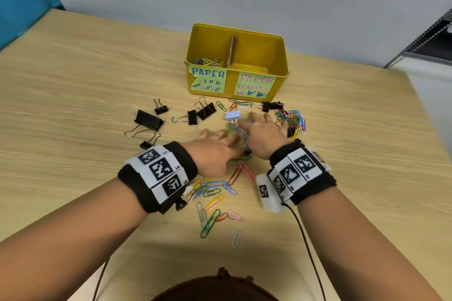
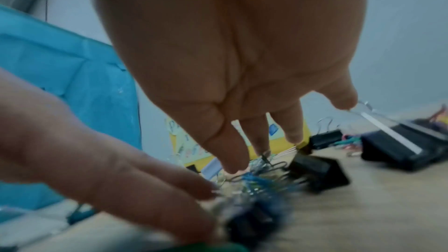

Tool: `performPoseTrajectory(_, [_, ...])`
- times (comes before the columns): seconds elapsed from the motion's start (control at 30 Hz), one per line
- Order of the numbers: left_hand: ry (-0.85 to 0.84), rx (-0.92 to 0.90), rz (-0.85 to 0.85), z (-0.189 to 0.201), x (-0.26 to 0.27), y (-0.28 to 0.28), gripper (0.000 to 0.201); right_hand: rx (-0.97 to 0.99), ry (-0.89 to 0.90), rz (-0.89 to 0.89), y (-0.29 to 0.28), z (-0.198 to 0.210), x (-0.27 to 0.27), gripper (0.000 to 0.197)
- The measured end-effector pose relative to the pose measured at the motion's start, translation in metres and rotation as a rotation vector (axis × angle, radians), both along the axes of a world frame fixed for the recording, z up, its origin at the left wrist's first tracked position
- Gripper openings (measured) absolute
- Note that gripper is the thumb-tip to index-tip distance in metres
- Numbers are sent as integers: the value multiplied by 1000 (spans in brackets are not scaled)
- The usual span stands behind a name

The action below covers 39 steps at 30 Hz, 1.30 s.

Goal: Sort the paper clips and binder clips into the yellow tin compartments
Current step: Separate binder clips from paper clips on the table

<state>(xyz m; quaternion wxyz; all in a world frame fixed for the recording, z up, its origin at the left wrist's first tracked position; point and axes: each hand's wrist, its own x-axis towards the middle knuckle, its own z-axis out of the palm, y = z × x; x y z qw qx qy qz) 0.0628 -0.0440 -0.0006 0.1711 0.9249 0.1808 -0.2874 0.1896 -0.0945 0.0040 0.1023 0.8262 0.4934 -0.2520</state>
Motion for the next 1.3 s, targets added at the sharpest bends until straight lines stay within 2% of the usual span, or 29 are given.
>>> performPoseTrajectory(0.07, [-44,13,-10,3,1,1,53,77,17,-8,1,1,-5,55])
performPoseTrajectory(0.13, [-197,84,73,6,1,4,45,162,16,-19,-1,0,-2,54])
performPoseTrajectory(0.2, [-261,126,135,4,0,9,49,110,59,65,-6,-2,0,58])
performPoseTrajectory(0.27, [-125,139,120,1,-4,18,64,-19,84,106,-12,-2,5,62])
performPoseTrajectory(0.33, [-5,134,126,-4,-11,28,70,-38,53,57,-14,-2,11,61])
performPoseTrajectory(0.43, [-42,109,214,-5,-20,36,70,45,18,10,-5,-1,12,58])
performPoseTrajectory(0.5, [-51,118,241,-3,-21,36,69,86,58,22,7,-1,2,63])
performPoseTrajectory(0.63, [-53,102,269,-2,-29,38,66,95,127,190,32,-10,-23,70])
performPoseTrajectory(0.77, [-38,100,294,0,-44,46,65,-66,-35,165,41,-6,-25,58])
performPoseTrajectory(0.87, [-22,117,306,1,-49,49,65,15,-77,129,43,4,-31,49])
performPoseTrajectory(0.93, [-15,126,301,5,-46,47,64,111,10,189,50,2,-37,61])
performPoseTrajectory(1.03, [4,147,296,8,-44,46,61,93,76,293,58,-2,-39,78])
performPoseTrajectory(1.17, [9,138,334,3,-59,59,61,34,6,210,42,7,-31,62])
performPoseTrajectory(1.23, [-33,142,395,3,-63,64,64,26,0,253,30,9,-34,57])
performPoseTrajectory(1.3, [-94,168,449,5,-60,66,65,53,62,321,21,3,-46,61])
